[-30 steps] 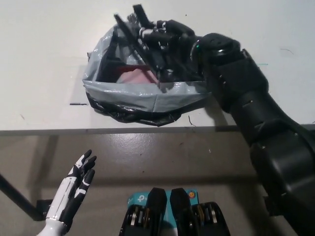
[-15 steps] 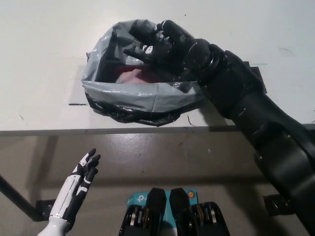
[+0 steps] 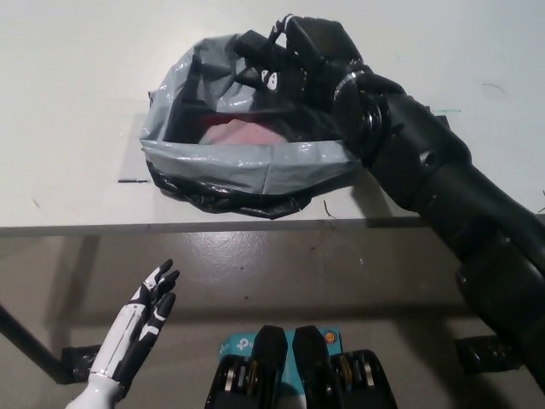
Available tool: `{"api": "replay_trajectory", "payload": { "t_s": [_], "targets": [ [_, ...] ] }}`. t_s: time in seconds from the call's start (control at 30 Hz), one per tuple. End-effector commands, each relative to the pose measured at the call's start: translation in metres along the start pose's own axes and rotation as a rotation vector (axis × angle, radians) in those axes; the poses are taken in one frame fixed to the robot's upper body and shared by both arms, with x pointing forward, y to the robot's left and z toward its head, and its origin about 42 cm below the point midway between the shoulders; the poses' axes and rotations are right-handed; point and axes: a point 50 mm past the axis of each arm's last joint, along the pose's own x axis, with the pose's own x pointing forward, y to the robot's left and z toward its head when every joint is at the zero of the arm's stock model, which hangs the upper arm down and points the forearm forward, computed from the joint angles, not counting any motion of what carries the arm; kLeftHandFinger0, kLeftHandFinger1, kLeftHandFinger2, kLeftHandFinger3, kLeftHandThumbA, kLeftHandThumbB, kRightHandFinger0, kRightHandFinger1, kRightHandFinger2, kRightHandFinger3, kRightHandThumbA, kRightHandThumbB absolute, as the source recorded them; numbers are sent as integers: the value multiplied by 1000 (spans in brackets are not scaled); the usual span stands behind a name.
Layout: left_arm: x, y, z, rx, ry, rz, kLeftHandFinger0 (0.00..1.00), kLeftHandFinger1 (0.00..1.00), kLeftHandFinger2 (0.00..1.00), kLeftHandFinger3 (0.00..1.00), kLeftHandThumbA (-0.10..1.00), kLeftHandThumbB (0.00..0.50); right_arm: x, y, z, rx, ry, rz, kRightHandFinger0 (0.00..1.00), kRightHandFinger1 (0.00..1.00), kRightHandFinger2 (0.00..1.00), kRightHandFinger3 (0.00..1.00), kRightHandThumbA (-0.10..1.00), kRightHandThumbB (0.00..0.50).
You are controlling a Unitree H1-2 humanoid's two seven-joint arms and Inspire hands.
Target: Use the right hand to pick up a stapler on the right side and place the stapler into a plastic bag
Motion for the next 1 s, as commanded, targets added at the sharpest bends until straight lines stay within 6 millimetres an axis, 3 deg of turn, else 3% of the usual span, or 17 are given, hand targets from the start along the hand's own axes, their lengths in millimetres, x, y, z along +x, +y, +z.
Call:
{"api": "replay_trajectory", "payload": {
  "t_s": [0.0, 0.07, 0.17, 0.23, 0.33, 0.4, 0.47, 0.5, 0.53, 0.57, 0.6, 0.63, 0.83, 0.97],
  "targets": [
    [10, 5, 24, 68, -92, -67, 1000, 1000, 1000, 1000, 939, 0, 11, -59, 40, -66, -282, -266, 0, 105, 368, 198, 580, 295],
    [13, 5, 24, 77, -97, -73, 1000, 1000, 1000, 1000, 946, 6, 10, -56, 42, -56, -294, -273, 0, 112, 363, 269, 568, 295],
    [15, 6, 25, 86, -100, -77, 1000, 1000, 1000, 1000, 959, 5, 11, -53, 45, -52, -297, -269, 0, 80, 308, 271, 581, 297],
    [15, 6, 25, 93, -101, -80, 1000, 1000, 1000, 1000, 962, 0, 12, -45, 53, -65, -283, -236, 0, 67, 292, 290, 633, 295],
    [14, 5, 24, 84, -93, -81, 1000, 1000, 1000, 1000, 962, 1, 13, -31, 72, -55, -300, -192, 0, 17, 233, 262, 623, 312],
    [13, 3, 24, 76, -87, -82, 1000, 1000, 1000, 1000, 960, 1, 13, -20, 82, -58, -316, -172, 0, 24, 259, 295, 631, 318],
    [13, 3, 24, 77, -89, -80, 1000, 1000, 1000, 1000, 954, 0, 13, -14, 89, -67, -329, -161, 5, 95, 347, 352, 654, 338],
    [13, 4, 24, 78, -91, -78, 1000, 1000, 1000, 1000, 953, 7, 14, -10, 93, -72, -318, -130, 144, 289, 561, 511, 666, 358],
    [13, 4, 24, 80, -90, -76, 1000, 1000, 1000, 1000, 952, 10, 15, -8, 94, -79, -308, -94, 364, 552, 827, 751, 709, 374],
    [13, 4, 24, 82, -89, -75, 1000, 1000, 1000, 1000, 952, 11, 16, -7, 94, -85, -303, -59, 441, 602, 802, 749, 725, 376],
    [12, 4, 24, 81, -91, -76, 1000, 1000, 1000, 1000, 952, 6, 16, -5, 92, -94, -288, -14, 760, 903, 1000, 1000, 759, 393],
    [12, 4, 24, 80, -95, -74, 1000, 1000, 1000, 1000, 949, 2, 17, -3, 89, -98, -260, 53, 1000, 1000, 1000, 1000, 798, 413],
    [14, 5, 24, 93, -98, -74, 1000, 1000, 1000, 1000, 954, 5, 16, -2, 71, -109, -204, 133, 1000, 1000, 1000, 1000, 712, 444],
    [14, 5, 23, 89, -101, -68, 1000, 1000, 1000, 1000, 948, 11, 15, -5, 59, -133, -187, 150, 1000, 1000, 1000, 1000, 744, 438]
  ]
}}
